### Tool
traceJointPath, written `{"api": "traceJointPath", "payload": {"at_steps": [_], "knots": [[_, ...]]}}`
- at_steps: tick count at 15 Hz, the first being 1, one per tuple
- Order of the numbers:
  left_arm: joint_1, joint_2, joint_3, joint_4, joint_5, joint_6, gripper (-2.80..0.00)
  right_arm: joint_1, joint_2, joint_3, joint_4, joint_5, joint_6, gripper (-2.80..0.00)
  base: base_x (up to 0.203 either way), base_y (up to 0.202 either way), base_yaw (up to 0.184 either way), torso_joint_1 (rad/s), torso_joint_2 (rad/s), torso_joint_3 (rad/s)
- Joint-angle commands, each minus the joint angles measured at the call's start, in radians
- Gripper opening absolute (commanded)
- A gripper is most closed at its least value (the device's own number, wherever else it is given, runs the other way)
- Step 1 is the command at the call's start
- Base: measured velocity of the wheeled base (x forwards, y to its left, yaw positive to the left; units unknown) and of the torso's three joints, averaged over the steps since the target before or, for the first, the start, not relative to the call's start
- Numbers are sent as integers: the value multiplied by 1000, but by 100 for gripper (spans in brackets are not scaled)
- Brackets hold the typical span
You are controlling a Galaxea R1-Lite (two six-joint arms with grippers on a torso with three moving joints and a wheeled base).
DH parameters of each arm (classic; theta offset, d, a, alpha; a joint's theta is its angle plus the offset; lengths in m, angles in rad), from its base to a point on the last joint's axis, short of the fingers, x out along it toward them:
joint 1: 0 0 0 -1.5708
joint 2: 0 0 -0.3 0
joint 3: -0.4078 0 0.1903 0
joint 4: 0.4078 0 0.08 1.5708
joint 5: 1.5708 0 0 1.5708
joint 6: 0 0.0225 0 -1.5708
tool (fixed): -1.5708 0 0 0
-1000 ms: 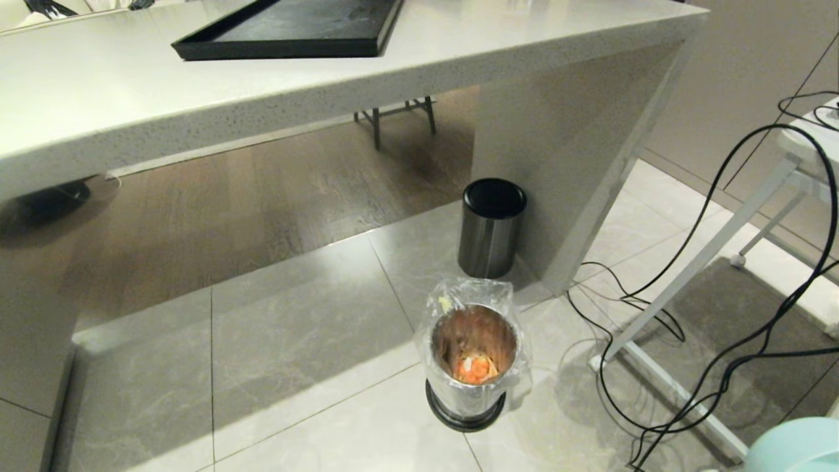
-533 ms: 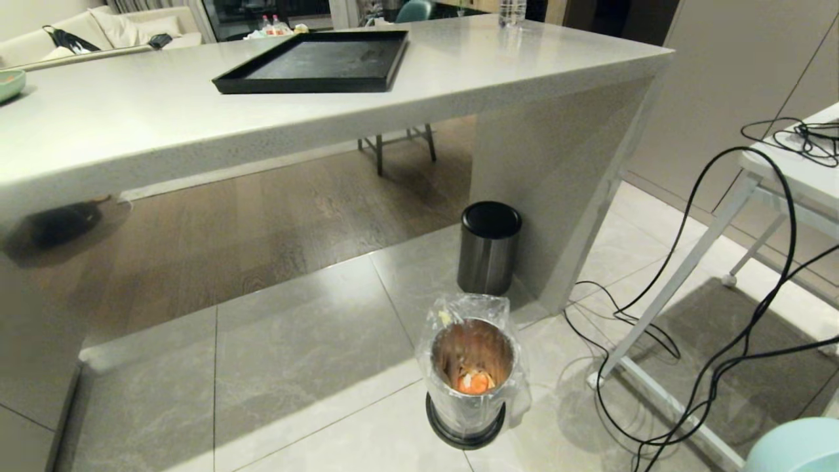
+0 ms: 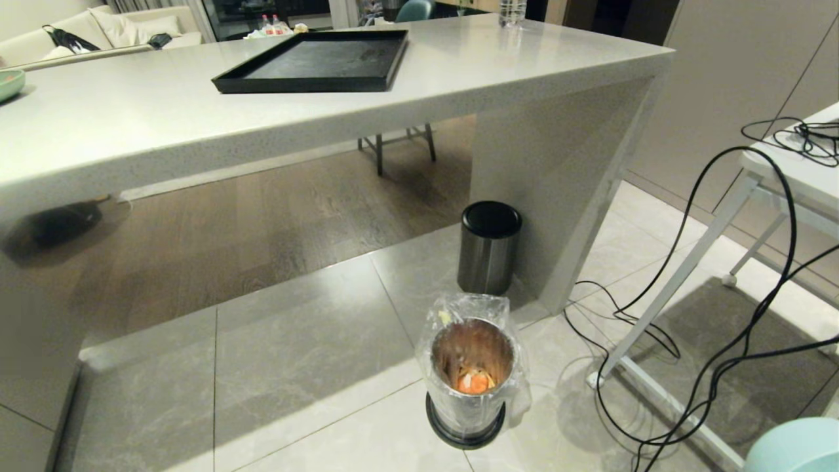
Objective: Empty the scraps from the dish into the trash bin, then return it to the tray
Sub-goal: Put the bowl back to the table
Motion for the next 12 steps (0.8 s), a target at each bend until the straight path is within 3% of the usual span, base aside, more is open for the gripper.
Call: {"api": "traceJointPath", "payload": {"at_steps": [1, 12], "knots": [[0, 0, 0, 0, 0, -1, -280, 0, 1, 0, -1, 0, 0, -280, 0, 0, 0, 12, 3, 118], [1, 1, 0, 0, 0, -1, -280, 0, 1, 0, -1, 0, -2, -280, 0, 0, 0, 0, 0, 10]]}}
